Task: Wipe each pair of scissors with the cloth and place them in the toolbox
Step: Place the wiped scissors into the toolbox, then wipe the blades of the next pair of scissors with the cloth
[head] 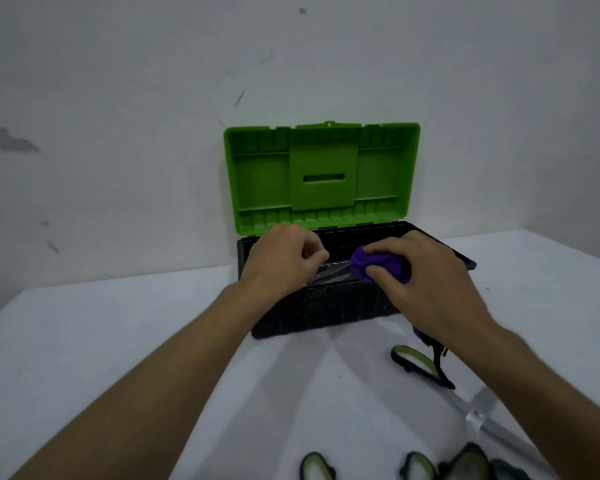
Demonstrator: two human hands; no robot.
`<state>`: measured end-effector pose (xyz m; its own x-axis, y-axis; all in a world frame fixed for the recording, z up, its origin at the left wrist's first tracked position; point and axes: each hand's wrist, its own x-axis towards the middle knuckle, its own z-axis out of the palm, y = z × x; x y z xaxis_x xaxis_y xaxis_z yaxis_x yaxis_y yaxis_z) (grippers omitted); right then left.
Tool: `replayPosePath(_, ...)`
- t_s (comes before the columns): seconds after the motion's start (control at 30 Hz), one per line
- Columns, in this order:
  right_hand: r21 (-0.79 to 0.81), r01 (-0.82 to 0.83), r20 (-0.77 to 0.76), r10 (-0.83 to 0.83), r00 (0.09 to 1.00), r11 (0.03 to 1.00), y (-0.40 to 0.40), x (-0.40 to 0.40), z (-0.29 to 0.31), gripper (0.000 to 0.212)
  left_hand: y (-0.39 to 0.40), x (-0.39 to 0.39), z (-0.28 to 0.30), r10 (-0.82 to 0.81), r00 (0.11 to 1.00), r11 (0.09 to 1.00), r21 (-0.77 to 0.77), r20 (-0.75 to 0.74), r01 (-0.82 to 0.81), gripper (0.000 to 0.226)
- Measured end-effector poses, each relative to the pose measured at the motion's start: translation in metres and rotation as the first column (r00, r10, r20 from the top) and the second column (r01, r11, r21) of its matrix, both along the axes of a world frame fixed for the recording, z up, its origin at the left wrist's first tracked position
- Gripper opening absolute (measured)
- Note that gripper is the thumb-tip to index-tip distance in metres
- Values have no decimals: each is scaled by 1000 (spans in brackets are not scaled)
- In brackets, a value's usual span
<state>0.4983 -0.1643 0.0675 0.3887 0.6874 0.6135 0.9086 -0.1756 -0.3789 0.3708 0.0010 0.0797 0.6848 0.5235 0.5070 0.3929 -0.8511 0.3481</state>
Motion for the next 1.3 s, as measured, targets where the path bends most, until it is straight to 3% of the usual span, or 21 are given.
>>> replayPosePath(0.2, 63, -121, -45, 124, 991, 991, -38, -37, -11, 27, -69, -74, -8, -54, 995, 994, -93, 84, 62, 8)
replayPosePath(0.37, 74, -196, -112, 203, 973, 978, -59, -57, -37, 25, -112, -115, -45, -204, 964, 961, -222, -170, 164, 24)
replayPosePath(0.5, 89, -199, -103, 208, 973, 976, -63, -60, -49, 27, -127, -123, -67, -381, 844, 913, -300, -378, 278, 45)
replayPosePath(0.57, 84, -222, -72, 228, 971, 971, -64, -62, -51, 29, -133, -124, -75, -411, 813, 905, -290, -413, 311, 47)
replayPosePath(0.8, 56, -302, -31, 304, 952, 952, -70, -63, -47, 32, -139, -122, -78, -386, 830, 921, -230, -402, 316, 46)
replayPosePath(0.97, 151, -317, -35, 326, 945, 936, -76, -61, -27, 28, -121, -142, -61, -256, 881, 962, -190, -397, 193, 26)
replayPosePath(1.07, 174, -331, -22, 340, 940, 928, -71, -65, -18, 28, -105, -159, -52, -159, 950, 947, -314, -269, 69, 5)
replayPosePath(1.17, 191, -353, -4, 360, 933, 916, -59, -72, -19, 28, -98, -168, -55, -69, 997, 800, -598, -21, 43, 10)
replayPosePath(1.3, 194, -350, 78, 341, 937, 917, -44, -87, -37, 34, -104, -170, -75, 54, 978, 664, -739, 203, 116, 16)
